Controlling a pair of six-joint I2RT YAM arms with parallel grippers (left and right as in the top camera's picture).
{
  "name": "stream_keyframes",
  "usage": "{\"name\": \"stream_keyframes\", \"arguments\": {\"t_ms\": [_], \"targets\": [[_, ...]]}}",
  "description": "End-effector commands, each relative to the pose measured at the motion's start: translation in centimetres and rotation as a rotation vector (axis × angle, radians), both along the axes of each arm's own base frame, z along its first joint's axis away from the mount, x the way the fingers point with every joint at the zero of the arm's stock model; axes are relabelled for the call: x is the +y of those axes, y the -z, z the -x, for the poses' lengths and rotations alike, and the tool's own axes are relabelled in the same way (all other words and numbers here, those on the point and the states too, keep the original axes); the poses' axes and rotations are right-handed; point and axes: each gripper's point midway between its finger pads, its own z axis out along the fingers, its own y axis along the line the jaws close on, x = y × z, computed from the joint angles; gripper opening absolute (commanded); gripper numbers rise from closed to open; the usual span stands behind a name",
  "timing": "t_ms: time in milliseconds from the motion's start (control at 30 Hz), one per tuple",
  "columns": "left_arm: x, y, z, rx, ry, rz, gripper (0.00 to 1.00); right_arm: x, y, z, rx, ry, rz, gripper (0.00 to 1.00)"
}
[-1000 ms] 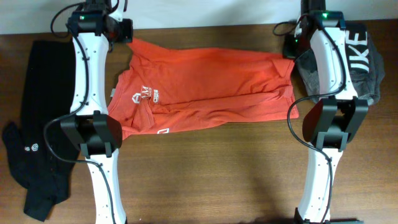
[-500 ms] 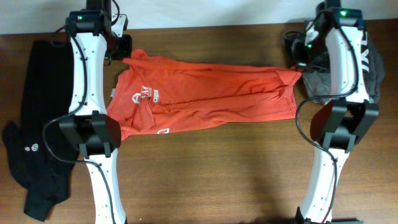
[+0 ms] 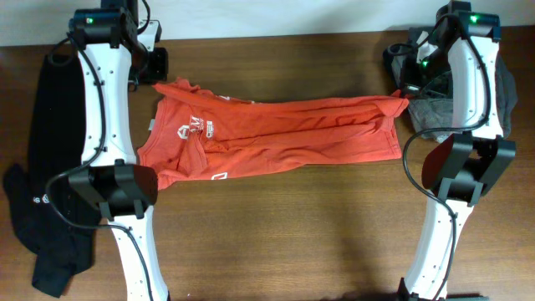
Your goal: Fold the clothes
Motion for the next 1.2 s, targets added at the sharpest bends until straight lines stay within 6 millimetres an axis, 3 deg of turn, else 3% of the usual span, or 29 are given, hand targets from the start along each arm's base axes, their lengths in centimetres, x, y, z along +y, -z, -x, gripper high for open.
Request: {"name": "stream_keyframes", "arguments": {"t_ms": [0, 233, 467, 800, 1000, 1167], "targets": [[1.7, -1.7, 0.2, -0.038, -0.052, -0.012, 0.01, -0.2, -2.2, -0.2, -0.058, -0.011, 0.001, 0.04], [3.9, -2.3, 0.4, -0.05, -0.102, -0.008, 0.01, -2.4, -3.8, 0.2, -0.101, 0.025, -0.028, 0.04], [2.8, -2.5, 0.8, -0.04, -0.081, 0.006, 0.01, -2.2, -4.0, 0.9, -0.09, 0.008, -0.078, 0.04], [2.3, -1.9, 2.9, 0.043, -0.074, 0.032, 0.01, -1.7, -3.8, 2.3, -0.03, 0.008, -0.095, 0.04], [3.3, -0.4, 3.5, 0.104, -0.092, -0.027, 0.01, -1.6, -3.8, 2.7, -0.02, -0.006, -0.097, 0.04], [3.3, 2.3, 4.7, 0.206, -0.091, -0.03, 0.01, -1.5, -3.8, 2.8, -0.013, -0.005, -0.099, 0.04]]}}
